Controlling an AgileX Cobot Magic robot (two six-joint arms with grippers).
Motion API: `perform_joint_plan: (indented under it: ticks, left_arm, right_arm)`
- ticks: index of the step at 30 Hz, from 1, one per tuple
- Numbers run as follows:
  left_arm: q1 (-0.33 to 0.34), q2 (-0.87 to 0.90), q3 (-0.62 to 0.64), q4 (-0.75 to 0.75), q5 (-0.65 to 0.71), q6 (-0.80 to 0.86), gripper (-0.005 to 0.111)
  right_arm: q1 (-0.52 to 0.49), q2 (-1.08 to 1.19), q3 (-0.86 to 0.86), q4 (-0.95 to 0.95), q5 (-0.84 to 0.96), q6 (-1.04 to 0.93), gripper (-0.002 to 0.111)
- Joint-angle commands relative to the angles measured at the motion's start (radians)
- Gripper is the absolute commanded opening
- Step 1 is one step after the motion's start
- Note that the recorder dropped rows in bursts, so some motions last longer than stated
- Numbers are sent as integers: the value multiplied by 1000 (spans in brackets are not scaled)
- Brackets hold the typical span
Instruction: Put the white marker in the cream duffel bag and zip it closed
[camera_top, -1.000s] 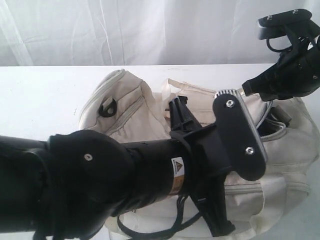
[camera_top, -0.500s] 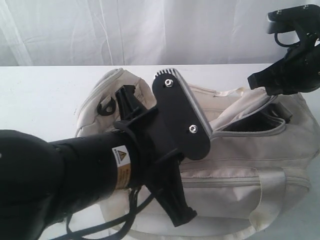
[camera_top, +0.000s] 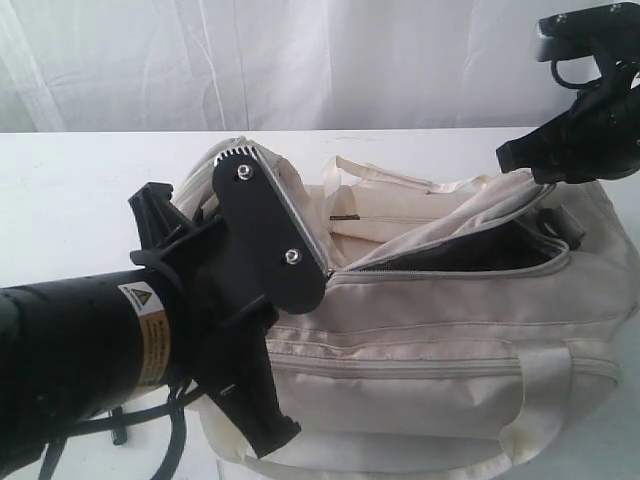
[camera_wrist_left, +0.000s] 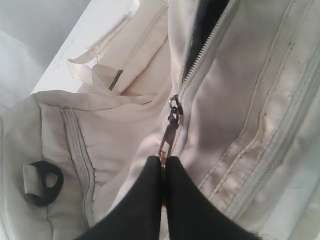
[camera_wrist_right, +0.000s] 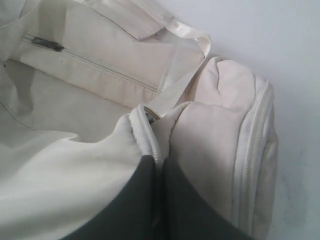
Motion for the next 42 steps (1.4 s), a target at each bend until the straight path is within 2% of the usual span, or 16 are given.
perform_joint_plan:
  ticks: [1,5,11,17,26,30,33,36,37,42]
  left_arm:
    - [-4,-29,11,-46,89,14,0]
    - [-4,-32,11,-51,139,16,0]
    - [-4,-32,11,-51,85,16,0]
    - [-4,-32,11,-51,90,16,0]
    - [-4,-32,11,-55,89,14,0]
    - [-4,-32,11,-55,89,14,0]
    - [-4,-32,11,-55,85,14,0]
    - [-4,-32,11,-55,85,14,0]
    - [-4,-32,11,-55,85,14,0]
    - [-4,-32,11,-55,85,14,0]
  right_arm:
    - [-13,-2,0,-33,-34,1,1]
    - [-13,-2,0,-31,-34,1,1]
    - [-11,-2,0,-3,-25,1,1]
    - [-11,-2,0,19,7,1,1]
    - [-11,-28,0,39,46,-3,14]
    - [-11,-58,0,39,126,-112,14]
    - [-11,-78,0,37,135,-201,25]
    - [-11,-105,0,33,138,-221,47]
    - [-11,-111,0,29,139,-223,50]
    - [-9,-187,-4,79,85,-270,49]
